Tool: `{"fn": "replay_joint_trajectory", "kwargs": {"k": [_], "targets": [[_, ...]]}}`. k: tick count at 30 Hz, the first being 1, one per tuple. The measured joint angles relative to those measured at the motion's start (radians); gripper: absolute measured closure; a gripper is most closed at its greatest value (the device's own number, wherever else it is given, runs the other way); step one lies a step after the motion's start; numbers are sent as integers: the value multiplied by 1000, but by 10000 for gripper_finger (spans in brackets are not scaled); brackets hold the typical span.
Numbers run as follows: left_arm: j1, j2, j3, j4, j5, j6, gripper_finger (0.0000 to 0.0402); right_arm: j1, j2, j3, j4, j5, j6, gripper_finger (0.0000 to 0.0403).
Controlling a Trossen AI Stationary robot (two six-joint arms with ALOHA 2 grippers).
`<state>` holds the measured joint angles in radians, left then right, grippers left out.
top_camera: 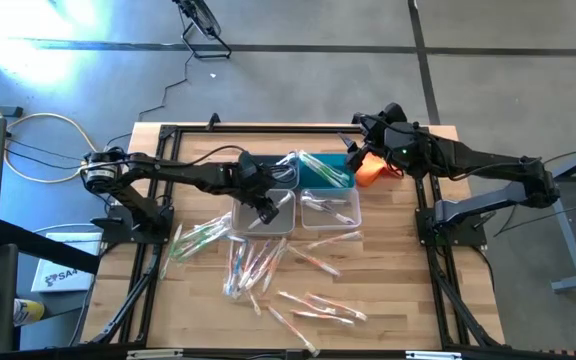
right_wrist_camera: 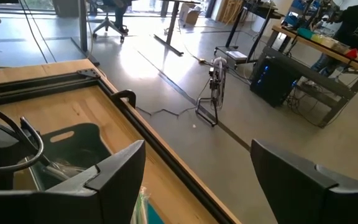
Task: Pick & Place Toothbrushes
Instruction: Put the orange toothbrush into the gray bin
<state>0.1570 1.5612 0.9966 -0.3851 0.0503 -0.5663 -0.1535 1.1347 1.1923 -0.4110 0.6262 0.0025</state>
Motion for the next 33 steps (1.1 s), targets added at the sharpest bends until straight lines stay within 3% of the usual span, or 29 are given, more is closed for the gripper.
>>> {"fn": "replay_joint_trajectory", "kwargs": {"k": [16, 28, 33], "targets": [[0, -24, 0, 1, 67, -20, 261, 0, 0, 0, 1, -1, 0, 117], [-1, -127, 0, 0, 62, 66, 389, 1, 0, 0, 2, -8, 30, 117], [-32, -181, 0, 0, -11, 100, 394, 1, 0, 0, 2, -8, 31, 117]]}}
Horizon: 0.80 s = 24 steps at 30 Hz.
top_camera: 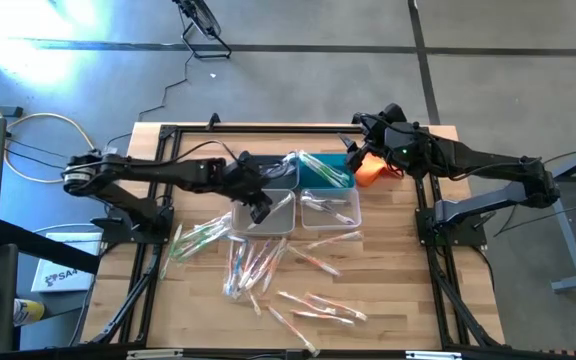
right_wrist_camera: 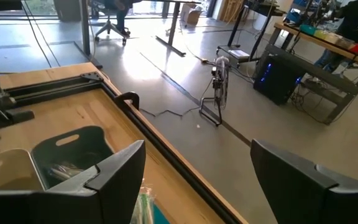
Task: Pick & Place Toothbrushes
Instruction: Put the orange toothbrush into the gray bin
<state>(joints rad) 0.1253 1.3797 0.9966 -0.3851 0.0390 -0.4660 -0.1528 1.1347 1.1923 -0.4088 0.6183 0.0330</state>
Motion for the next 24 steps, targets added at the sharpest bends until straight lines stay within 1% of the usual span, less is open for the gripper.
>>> {"fn": "replay_joint_trajectory", "kwargs": {"k": [5, 9, 18, 24], "targets": [[-55, -71, 0, -11, -126, 2, 400, 0, 0, 0, 0, -29, 1, 117], [-104, -130, 0, -18, -198, 3, 401, 0, 0, 0, 0, -78, 7, 117], [-189, -248, 0, -7, -301, 53, 401, 2, 0, 0, 0, -178, 54, 117], [-213, -325, 0, -5, -312, 125, 401, 15, 0, 0, -3, -238, 96, 117]]}}
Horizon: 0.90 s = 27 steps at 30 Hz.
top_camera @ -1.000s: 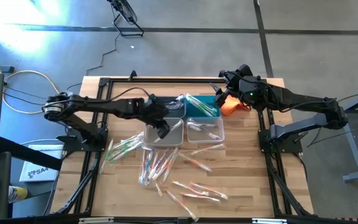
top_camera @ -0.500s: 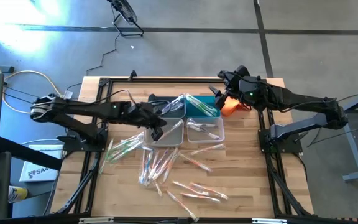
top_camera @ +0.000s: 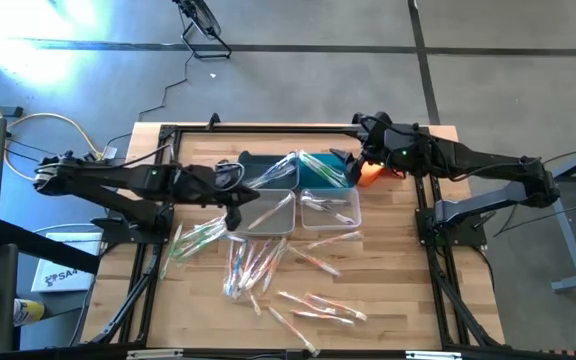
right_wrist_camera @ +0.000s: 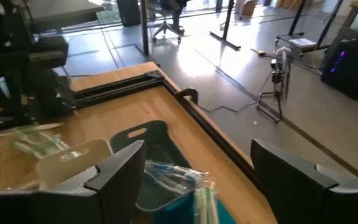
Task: Pick & Place Toothbrushes
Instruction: Put the orange toothbrush into the gray bin
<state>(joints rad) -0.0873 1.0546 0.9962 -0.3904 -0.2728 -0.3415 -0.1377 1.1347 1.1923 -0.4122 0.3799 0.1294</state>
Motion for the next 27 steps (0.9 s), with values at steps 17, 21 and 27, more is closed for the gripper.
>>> {"fn": "replay_joint_trajectory", "kwargs": {"k": [17, 21, 27], "targets": [[0, -80, -79, 67, -8, 50, 401, 66, 0, 0, -57, -17, 35, 117], [0, -80, -138, 165, -2, 50, 401, 78, 0, 0, -56, -17, 48, 117], [0, -107, -200, 218, 4, 52, 401, 92, 0, 0, -56, -18, 77, 117]]}}
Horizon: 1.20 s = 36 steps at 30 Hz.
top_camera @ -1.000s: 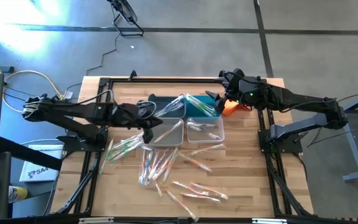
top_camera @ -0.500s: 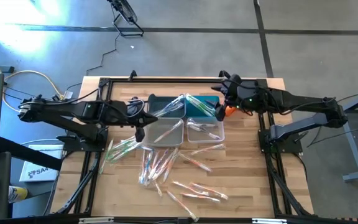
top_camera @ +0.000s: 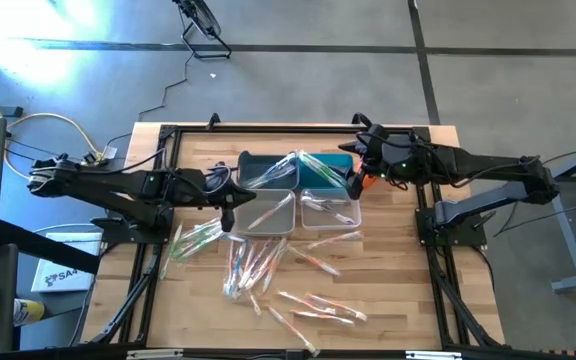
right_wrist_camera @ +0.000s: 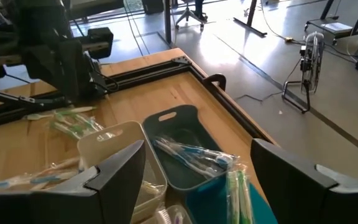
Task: Pick & Place Toothbrushes
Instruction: Put the orange toothbrush into the gray bin
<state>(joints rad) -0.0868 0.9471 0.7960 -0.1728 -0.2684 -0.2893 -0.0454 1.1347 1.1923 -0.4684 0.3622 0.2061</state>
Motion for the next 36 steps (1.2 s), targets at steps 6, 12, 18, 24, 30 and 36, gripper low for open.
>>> {"fn": "replay_joint_trajectory", "kwargs": {"k": [6, 12, 18, 24, 30, 36], "targets": [[1, -66, -25, 14, 0, 36, 401, 0, 0, 0, 1, -6, 12, 117], [1, -156, -50, -1, 1, 79, 401, 0, 0, 0, 8, -6, 61, 117], [1, -256, -67, -68, 0, 84, 401, 0, 0, 0, 30, -7, 60, 117], [1, -377, -106, -108, 1, 98, 401, 0, 0, 0, 31, -57, 60, 117], [1, -476, -121, -151, 1, 99, 401, 0, 0, 0, 31, -119, 60, 117], [1, -508, -121, -152, 1, 100, 401, 0, 0, 0, 31, -138, 107, 117]]}}
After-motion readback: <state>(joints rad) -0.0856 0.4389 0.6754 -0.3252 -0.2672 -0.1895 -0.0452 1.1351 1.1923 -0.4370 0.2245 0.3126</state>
